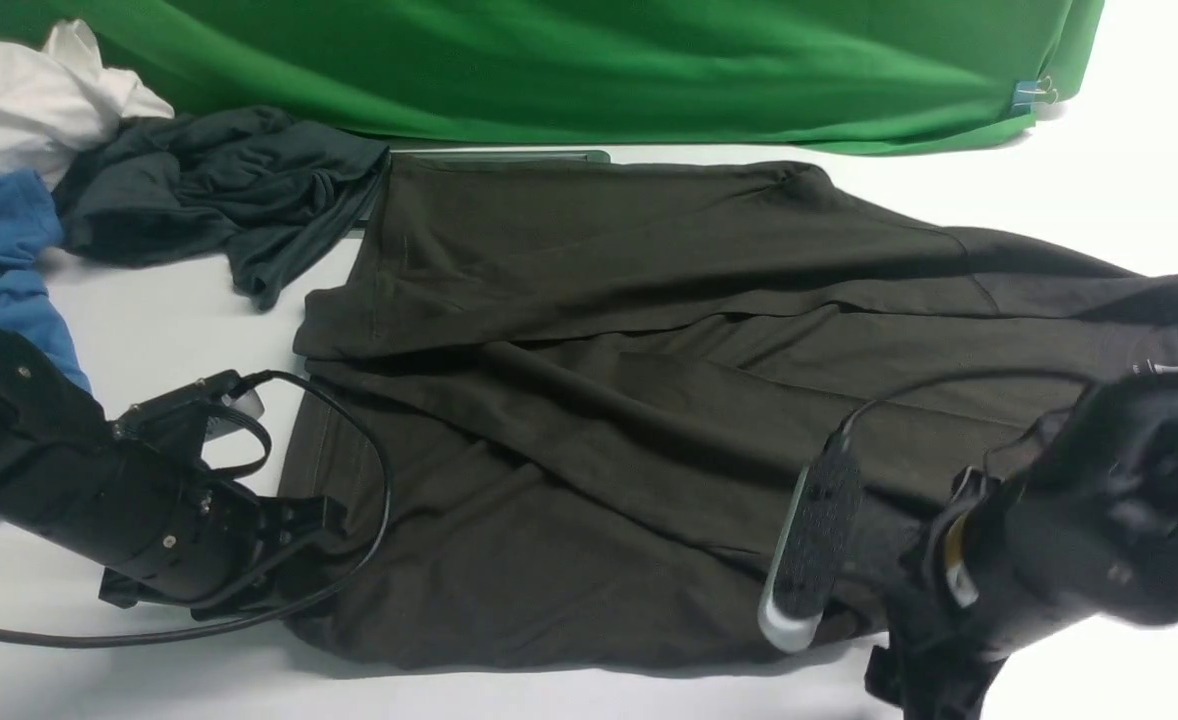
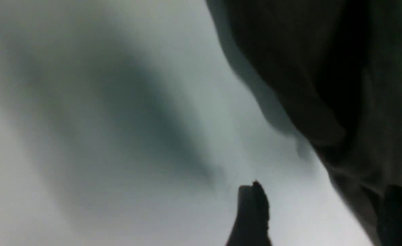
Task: Fold a long-sleeved shirt on a white desktop.
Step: 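Grasp the near edge of the shirt at its hem and shoulder corners, then fold the black garment in half by bringing its near edge over to the far edge, then grasp the waist and leg ends of the folded dark trousers and straighten them on the table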
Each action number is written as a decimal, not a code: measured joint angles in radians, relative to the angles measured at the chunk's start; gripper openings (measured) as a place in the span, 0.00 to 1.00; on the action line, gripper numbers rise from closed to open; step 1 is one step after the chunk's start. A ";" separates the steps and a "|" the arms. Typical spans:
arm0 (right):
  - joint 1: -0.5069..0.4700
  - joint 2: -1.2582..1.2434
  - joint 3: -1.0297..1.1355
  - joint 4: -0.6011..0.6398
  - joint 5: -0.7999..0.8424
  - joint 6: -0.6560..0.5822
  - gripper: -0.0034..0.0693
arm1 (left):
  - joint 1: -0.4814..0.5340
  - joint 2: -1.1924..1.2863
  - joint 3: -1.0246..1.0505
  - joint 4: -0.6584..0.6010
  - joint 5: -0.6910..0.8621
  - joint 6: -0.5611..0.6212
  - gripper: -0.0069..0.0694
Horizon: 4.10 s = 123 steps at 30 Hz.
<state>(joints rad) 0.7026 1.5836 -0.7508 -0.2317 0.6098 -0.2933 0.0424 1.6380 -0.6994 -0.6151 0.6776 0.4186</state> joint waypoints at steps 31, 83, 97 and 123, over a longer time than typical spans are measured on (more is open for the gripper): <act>0.007 -0.300 0.010 0.175 0.231 0.073 0.12 | -0.001 -0.427 0.053 0.243 0.133 -0.190 0.15; -0.449 0.569 -0.938 0.114 -0.105 0.047 0.78 | -0.109 0.620 -1.097 0.287 -0.300 -0.101 0.81; -0.455 0.018 -0.757 0.144 0.194 0.358 0.79 | 0.033 0.191 -1.032 0.320 0.265 -0.246 1.00; -0.455 -0.179 -0.269 0.283 0.059 0.363 0.10 | 0.078 0.487 -0.720 -0.319 -0.102 -0.117 0.99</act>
<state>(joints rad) 0.2479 1.4043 -1.0199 0.0515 0.6689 0.0694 0.1199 2.1252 -1.4195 -0.9346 0.5754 0.3012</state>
